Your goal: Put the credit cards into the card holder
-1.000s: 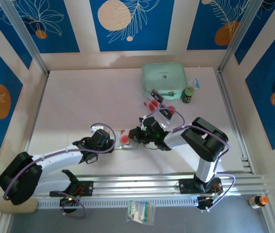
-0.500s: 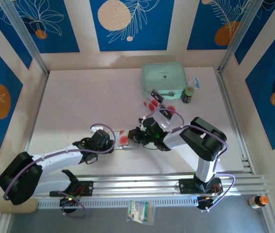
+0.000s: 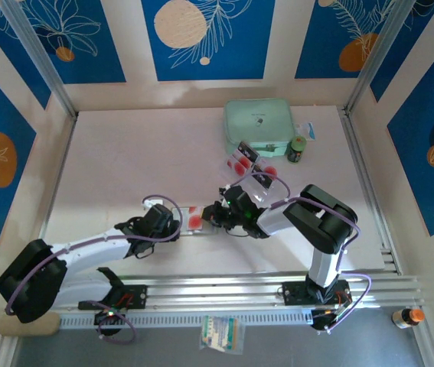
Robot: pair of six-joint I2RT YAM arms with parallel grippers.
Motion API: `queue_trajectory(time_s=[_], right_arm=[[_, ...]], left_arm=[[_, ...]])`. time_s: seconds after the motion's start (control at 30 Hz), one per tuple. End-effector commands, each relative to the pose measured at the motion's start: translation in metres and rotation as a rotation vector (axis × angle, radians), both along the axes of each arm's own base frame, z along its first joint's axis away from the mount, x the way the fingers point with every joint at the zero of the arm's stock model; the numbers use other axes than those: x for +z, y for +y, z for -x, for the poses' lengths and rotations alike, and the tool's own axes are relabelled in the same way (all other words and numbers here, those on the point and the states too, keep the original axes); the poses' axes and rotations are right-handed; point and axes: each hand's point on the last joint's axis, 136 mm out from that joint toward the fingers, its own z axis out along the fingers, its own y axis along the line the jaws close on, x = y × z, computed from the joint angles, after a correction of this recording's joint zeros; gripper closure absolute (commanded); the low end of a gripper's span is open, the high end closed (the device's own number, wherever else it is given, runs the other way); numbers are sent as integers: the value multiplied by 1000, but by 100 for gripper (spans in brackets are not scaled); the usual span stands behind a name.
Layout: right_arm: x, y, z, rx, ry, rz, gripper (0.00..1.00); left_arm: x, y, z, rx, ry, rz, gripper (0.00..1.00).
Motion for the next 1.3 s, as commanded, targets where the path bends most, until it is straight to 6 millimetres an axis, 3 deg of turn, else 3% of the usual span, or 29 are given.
queue_trajectory(time_s=[0.0,0.67,1.27], right_arm=[[-18,-9,14,-5,70,73,100],[-21,-13,25,3,98,108,100],[-31,5,22,82,182,133,100]], left_arm=[[1,6,-1,22,-14,-6,6],[0,6,-1,23,-16,-6,6],[1,5,-2,22,-20,1,6]])
